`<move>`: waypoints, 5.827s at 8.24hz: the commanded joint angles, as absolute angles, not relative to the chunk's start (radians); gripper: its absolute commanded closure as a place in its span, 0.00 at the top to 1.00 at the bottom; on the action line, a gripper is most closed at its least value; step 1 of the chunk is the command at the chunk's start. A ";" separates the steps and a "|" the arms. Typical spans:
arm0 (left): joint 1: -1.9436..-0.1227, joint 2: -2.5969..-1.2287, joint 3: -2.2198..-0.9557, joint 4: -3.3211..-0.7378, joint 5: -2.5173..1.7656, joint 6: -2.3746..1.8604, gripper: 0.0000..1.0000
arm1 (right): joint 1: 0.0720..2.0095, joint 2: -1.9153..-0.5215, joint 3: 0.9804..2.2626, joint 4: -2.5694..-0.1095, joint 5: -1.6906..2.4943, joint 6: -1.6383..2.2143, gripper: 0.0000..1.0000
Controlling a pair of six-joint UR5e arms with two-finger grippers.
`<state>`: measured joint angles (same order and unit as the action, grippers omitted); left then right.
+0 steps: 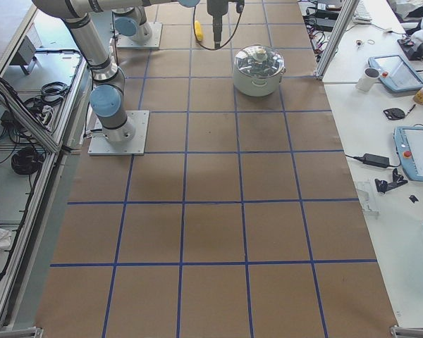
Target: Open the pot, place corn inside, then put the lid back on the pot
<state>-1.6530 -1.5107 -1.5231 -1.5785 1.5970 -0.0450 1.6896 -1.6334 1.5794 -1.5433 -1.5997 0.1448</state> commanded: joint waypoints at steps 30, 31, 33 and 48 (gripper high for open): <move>-1.221 -1.494 -2.129 -1.303 1.612 -1.022 1.00 | 1.856 -1.034 1.224 -1.927 -1.601 0.373 1.00; -1.197 -1.493 -2.149 -1.277 1.605 -1.022 1.00 | 1.856 -1.025 1.224 -1.925 -1.605 0.362 1.00; -1.167 -1.500 -2.189 -1.179 1.594 -1.023 1.00 | 1.856 -1.022 1.226 -1.922 -1.606 0.354 0.99; -1.147 -1.528 -2.471 -0.851 1.629 -1.325 0.69 | 1.856 -1.008 1.230 -1.913 -1.614 0.368 0.45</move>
<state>-1.1442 -1.5263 -2.4700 -0.8609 1.6158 -1.3272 1.8561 -1.0061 1.2307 -1.9141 -1.6156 0.3641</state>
